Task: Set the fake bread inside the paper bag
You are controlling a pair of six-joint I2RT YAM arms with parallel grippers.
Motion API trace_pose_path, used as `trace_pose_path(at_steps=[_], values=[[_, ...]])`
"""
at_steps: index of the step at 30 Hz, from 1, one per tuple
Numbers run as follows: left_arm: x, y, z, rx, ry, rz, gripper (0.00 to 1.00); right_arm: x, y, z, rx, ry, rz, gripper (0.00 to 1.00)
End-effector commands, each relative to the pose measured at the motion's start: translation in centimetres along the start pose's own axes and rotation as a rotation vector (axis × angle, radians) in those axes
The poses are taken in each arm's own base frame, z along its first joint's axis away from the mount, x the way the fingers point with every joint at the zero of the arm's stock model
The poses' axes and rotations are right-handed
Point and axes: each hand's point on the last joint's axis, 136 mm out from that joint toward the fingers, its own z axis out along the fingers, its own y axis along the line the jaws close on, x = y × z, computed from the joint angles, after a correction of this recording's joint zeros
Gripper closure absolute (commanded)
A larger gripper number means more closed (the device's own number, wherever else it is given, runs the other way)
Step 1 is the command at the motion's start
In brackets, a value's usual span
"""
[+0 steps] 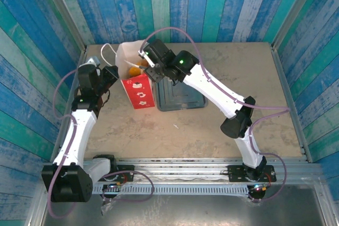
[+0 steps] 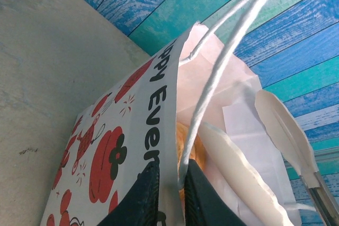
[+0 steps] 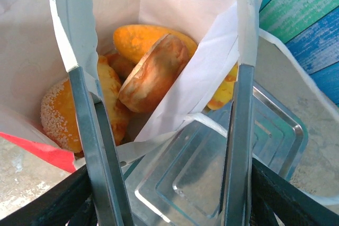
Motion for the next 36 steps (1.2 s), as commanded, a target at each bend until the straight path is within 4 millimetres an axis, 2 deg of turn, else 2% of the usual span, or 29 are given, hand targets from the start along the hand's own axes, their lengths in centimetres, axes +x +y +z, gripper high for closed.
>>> trace_pose_path(at_steps=[1,3,7,12,16,20,26,29,30,33,36], values=[[-0.4,-0.6,-0.8,0.034,-0.034,-0.007,0.82,-1.2,-1.2,-2.9,0.003,-0.055,0.042,0.31],[-0.4,-0.6,-0.8,0.033,-0.030,-0.002,0.78,-1.4,-1.0,-3.3,-0.014,-0.066,0.054,0.33],[-0.4,-1.1,-1.1,0.054,-0.026,0.006,0.63,-2.1,-0.9,-4.4,-0.039,-0.098,0.078,0.34],[-1.0,-2.0,-2.1,0.071,-0.043,0.032,0.40,-3.3,-1.1,-7.2,-0.079,-0.159,0.113,0.35],[-1.9,-2.9,-3.7,0.078,-0.076,0.058,0.28,-3.8,-1.7,-9.9,-0.092,-0.204,0.137,0.35],[-2.8,-4.3,-5.8,0.107,-0.128,0.099,0.14,-3.3,-3.2,-12.4,-0.071,-0.231,0.155,0.35],[-3.4,-3.3,-9.0,0.044,-0.223,0.165,0.01,0.2,-7.5,-14.5,-0.011,-0.228,0.246,0.34],[-3.1,-2.1,-9.7,0.012,-0.262,0.164,0.02,2.9,-10.4,-14.4,-0.008,-0.229,0.348,0.33],[-2.9,-1.5,-9.8,0.003,-0.270,0.161,0.02,3.9,-11.0,-14.2,-0.033,-0.226,0.392,0.33],[-2.3,0.1,-10.1,-0.035,-0.302,0.143,0.05,7.8,-15.1,-12.9,-0.001,-0.198,0.520,0.34],[-2.3,1.1,-10.7,-0.059,-0.346,0.132,0.06,11.4,-16.8,-10.3,0.017,-0.125,0.575,0.34]])
